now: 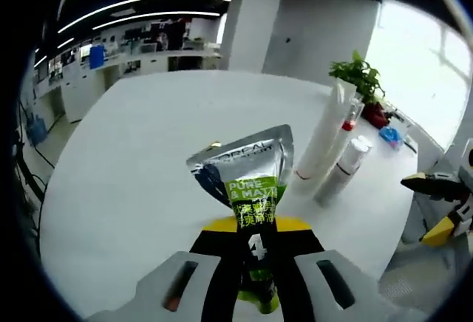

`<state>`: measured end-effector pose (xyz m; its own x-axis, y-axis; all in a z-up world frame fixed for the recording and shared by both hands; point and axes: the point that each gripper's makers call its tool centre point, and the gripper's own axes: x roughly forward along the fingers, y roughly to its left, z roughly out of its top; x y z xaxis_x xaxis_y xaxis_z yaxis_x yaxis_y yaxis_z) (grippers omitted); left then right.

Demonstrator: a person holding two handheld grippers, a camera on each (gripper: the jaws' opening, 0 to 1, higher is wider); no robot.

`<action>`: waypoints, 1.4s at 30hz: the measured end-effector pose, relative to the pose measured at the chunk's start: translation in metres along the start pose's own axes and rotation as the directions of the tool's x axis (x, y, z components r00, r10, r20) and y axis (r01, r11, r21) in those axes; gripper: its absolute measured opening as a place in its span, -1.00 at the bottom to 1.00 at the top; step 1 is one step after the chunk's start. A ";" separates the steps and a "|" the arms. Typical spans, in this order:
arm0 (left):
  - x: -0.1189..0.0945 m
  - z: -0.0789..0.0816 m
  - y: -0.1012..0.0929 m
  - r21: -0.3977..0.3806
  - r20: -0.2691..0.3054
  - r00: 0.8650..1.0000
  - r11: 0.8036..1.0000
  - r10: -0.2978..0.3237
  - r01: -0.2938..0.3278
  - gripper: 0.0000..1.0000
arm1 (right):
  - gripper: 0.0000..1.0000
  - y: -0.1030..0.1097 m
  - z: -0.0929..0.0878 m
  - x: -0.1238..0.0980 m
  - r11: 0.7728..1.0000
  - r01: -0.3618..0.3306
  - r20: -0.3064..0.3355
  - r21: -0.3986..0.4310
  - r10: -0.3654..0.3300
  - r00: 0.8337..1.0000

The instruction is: Arrange the skincare products in the storage area until every visible bottle or jar stands upright without overlapping.

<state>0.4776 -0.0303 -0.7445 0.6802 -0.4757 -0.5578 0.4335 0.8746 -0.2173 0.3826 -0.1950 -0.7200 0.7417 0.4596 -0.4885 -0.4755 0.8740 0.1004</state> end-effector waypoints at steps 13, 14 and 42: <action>-0.022 0.004 -0.025 0.087 0.024 0.997 0.994 -0.070 0.067 -0.78 | 0.32 0.009 0.001 0.000 0.999 -0.041 -0.003 -0.010 0.041 0.999; -0.024 0.004 -0.027 0.091 0.026 0.997 0.993 -0.076 0.073 -0.78 | 0.32 0.010 0.000 0.000 0.999 -0.044 -0.006 -0.011 0.044 0.999; -0.049 0.002 -0.070 0.186 0.033 0.969 0.954 -0.246 0.236 -0.77 | 0.03 0.054 0.046 0.016 0.893 -0.253 0.236 0.372 0.173 0.956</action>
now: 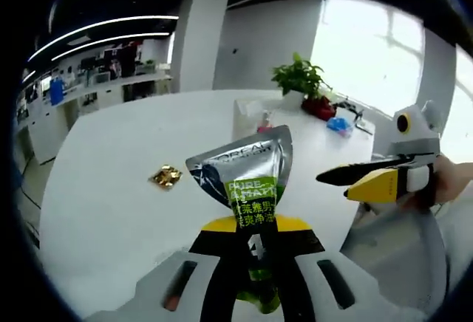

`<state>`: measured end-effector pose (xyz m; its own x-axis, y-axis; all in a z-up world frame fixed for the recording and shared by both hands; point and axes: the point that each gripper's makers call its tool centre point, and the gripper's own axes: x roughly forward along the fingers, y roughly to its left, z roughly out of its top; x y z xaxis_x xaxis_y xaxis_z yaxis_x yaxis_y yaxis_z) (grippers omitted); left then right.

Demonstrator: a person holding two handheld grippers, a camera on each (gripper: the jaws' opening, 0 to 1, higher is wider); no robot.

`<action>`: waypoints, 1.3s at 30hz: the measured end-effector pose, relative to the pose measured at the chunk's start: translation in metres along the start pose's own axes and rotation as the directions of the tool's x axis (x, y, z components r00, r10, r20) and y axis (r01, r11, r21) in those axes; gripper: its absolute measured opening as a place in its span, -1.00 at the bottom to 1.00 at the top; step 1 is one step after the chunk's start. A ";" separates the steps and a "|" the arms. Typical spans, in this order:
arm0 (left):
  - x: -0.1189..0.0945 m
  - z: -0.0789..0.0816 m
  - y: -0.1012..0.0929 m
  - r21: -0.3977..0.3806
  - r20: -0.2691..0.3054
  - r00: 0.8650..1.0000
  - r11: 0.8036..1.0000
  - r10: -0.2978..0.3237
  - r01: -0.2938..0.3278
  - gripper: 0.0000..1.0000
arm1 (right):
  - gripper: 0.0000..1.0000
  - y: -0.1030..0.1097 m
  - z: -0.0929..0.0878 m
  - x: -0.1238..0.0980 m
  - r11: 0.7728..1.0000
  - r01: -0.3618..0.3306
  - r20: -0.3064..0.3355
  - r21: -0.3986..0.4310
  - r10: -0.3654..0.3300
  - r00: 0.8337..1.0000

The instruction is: Arrange the skincare products in the storage area until every visible bottle or jar stands upright without overlapping.

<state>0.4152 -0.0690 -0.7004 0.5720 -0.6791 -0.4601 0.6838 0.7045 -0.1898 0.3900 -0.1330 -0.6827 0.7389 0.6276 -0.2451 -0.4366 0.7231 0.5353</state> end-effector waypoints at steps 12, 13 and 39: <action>-0.007 -0.006 -0.027 0.037 -0.005 0.997 0.997 -0.073 0.073 -0.77 | -0.43 -0.005 0.020 0.015 0.981 -0.017 0.105 0.193 -0.003 0.994; -0.007 -0.006 -0.028 0.037 -0.004 0.997 0.997 -0.074 0.074 -0.77 | -0.46 -0.004 0.021 0.015 0.977 -0.024 0.117 0.214 -0.001 0.993; -0.006 -0.019 -0.042 0.020 -0.045 0.992 0.993 -0.116 0.117 -0.13 | -0.98 0.013 0.020 0.010 0.955 -0.109 0.134 0.275 0.074 0.988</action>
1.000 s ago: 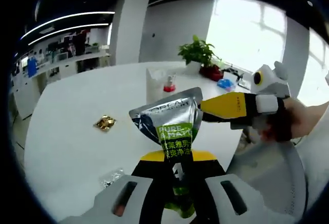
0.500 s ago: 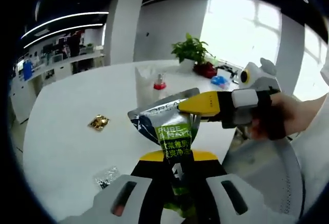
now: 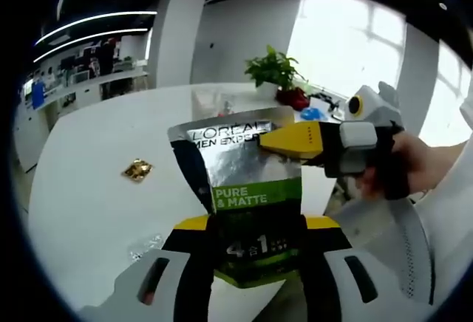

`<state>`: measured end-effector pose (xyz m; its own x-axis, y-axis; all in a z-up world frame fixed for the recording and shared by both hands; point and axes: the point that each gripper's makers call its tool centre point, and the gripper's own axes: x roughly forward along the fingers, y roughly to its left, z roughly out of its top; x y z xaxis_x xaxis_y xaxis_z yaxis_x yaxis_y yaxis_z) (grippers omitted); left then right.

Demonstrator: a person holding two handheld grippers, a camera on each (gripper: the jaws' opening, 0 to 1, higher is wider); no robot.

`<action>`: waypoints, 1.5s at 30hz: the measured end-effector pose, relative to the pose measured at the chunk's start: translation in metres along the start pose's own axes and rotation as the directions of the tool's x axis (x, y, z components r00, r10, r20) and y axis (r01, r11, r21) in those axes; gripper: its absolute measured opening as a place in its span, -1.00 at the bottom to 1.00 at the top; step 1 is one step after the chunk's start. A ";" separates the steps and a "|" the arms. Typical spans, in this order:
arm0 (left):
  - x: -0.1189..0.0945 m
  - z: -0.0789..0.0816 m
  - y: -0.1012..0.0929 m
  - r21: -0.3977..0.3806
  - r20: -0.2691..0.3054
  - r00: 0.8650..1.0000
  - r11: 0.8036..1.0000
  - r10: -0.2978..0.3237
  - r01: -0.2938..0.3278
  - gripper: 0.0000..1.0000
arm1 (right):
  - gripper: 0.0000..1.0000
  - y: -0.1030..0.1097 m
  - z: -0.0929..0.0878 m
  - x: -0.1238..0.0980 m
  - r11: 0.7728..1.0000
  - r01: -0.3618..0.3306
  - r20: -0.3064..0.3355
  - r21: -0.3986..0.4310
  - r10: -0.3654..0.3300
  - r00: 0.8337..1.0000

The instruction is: Arrange the skincare products in the storage area until every visible bottle or jar stands upright without overlapping.

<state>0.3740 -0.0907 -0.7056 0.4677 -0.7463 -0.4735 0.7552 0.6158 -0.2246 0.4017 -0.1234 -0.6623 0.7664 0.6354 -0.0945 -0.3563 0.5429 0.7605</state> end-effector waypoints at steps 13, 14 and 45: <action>-0.007 0.002 -0.006 -0.044 0.021 0.999 0.998 -0.045 0.046 -0.07 | -0.98 -0.005 0.006 -0.008 1.000 0.000 0.001 0.011 0.000 1.000; -0.009 0.003 -0.005 -0.048 0.023 0.999 0.998 -0.046 0.047 -0.06 | -0.98 -0.004 0.006 -0.008 1.000 -0.005 0.001 0.011 0.005 1.000; -0.051 0.042 -0.042 -0.230 0.245 0.869 0.845 -0.430 0.483 -0.94 | -0.98 0.049 0.033 -0.030 0.950 -0.308 -0.104 -0.058 0.301 0.948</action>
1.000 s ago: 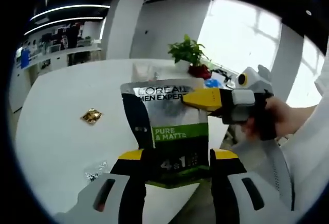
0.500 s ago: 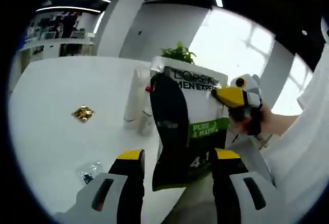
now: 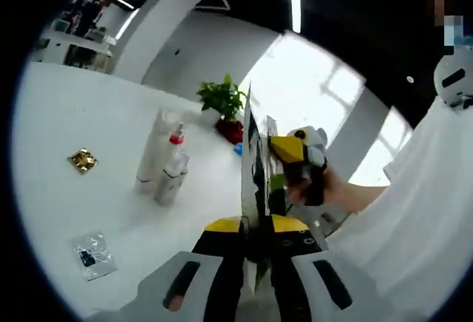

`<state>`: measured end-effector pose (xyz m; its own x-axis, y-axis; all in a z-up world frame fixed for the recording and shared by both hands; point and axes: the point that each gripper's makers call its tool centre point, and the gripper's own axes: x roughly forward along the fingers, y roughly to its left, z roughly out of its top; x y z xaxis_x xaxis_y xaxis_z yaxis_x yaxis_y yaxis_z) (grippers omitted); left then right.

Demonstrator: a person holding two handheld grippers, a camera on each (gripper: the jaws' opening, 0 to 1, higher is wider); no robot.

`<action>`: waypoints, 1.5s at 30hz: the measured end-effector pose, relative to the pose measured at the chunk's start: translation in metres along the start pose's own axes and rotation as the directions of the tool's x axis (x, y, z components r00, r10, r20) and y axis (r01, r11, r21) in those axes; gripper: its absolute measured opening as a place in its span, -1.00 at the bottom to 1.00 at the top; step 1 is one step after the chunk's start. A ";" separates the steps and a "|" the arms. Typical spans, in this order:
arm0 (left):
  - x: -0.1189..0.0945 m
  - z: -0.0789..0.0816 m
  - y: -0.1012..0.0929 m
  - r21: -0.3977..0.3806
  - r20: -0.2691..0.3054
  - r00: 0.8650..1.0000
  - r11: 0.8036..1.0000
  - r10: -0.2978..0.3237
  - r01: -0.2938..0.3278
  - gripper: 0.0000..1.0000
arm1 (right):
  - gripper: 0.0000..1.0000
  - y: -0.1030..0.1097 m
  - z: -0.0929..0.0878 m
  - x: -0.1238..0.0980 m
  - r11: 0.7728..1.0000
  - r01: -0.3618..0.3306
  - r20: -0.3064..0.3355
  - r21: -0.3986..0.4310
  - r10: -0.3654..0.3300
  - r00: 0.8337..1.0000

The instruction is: Arrange the skincare products in the storage area until every visible bottle or jar stands upright without overlapping.

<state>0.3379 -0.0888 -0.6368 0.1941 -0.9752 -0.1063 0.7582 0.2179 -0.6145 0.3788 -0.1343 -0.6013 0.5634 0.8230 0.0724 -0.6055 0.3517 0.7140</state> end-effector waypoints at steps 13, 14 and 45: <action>-0.002 0.034 -0.017 -0.097 0.159 0.984 0.991 -0.080 0.097 -1.00 | -0.46 -0.004 -0.009 0.001 0.999 0.013 0.050 0.038 -0.015 0.999; -0.003 0.037 -0.018 -0.102 0.176 0.981 0.989 -0.084 0.103 -1.00 | -0.44 -0.003 -0.010 0.002 0.999 0.009 0.057 0.051 -0.012 0.998; -0.005 0.051 -0.012 -0.200 0.262 0.962 0.972 -0.072 0.127 -0.75 | -0.98 0.024 -0.006 0.007 0.958 -0.153 0.201 0.244 0.105 0.974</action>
<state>0.3603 -0.0849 -0.5891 0.2954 -0.9441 0.1462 0.6372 0.0806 -0.7665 0.3648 -0.1174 -0.5875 0.5982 0.7490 0.2848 -0.5289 0.1020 0.8425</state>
